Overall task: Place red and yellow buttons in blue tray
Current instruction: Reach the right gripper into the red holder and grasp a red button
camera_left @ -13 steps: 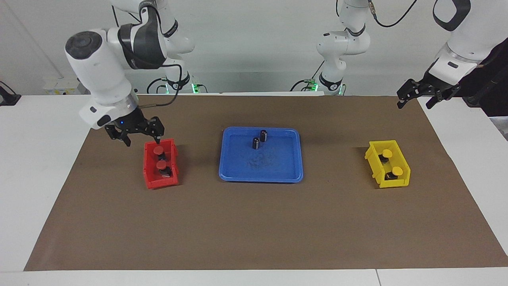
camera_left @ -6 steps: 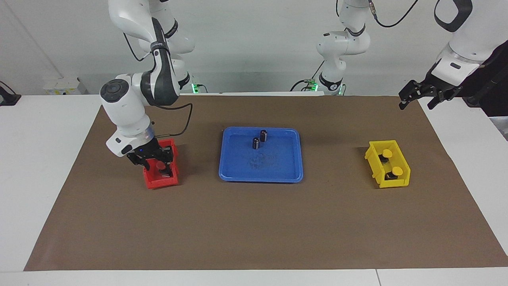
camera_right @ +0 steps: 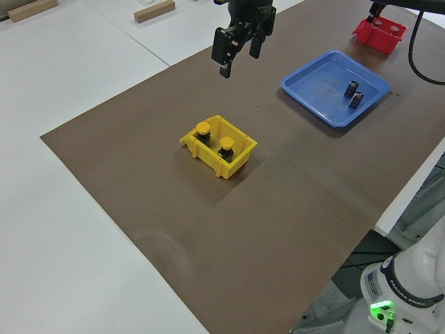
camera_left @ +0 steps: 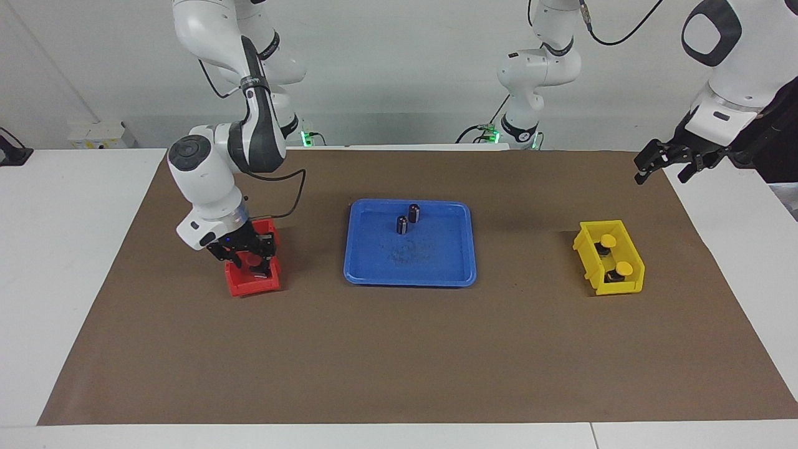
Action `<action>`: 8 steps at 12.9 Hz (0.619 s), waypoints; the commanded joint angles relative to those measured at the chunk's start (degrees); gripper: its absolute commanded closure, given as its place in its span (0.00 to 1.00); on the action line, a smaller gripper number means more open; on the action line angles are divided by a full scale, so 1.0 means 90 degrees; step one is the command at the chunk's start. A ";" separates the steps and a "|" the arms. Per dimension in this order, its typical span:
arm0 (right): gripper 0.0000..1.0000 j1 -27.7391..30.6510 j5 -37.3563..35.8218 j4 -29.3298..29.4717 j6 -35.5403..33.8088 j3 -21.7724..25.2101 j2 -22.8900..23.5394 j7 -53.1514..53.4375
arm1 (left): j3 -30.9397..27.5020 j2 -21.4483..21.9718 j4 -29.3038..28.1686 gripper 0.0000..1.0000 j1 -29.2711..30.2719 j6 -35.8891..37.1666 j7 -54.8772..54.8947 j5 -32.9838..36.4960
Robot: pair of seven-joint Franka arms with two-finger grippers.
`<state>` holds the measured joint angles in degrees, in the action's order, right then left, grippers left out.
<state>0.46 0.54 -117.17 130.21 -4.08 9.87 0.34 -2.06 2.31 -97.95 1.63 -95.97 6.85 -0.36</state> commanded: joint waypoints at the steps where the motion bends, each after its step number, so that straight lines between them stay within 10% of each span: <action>1: 0.35 0.0135 0.0125 -0.0428 0.0346 -0.0045 -0.0168 -0.0281 | 0.0063 0.0154 -0.0424 0.00 0.0073 -0.0303 0.0108 0.0157; 8: 0.41 0.0203 0.0116 -0.0711 0.0640 -0.0035 -0.0256 -0.0438 | 0.0063 -0.0003 -0.0971 0.06 0.0227 -0.1308 0.0166 0.0157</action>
<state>1.52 0.79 -121.49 134.65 -4.00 9.29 -1.80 -2.01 1.83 -103.55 1.91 -104.10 7.02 -0.32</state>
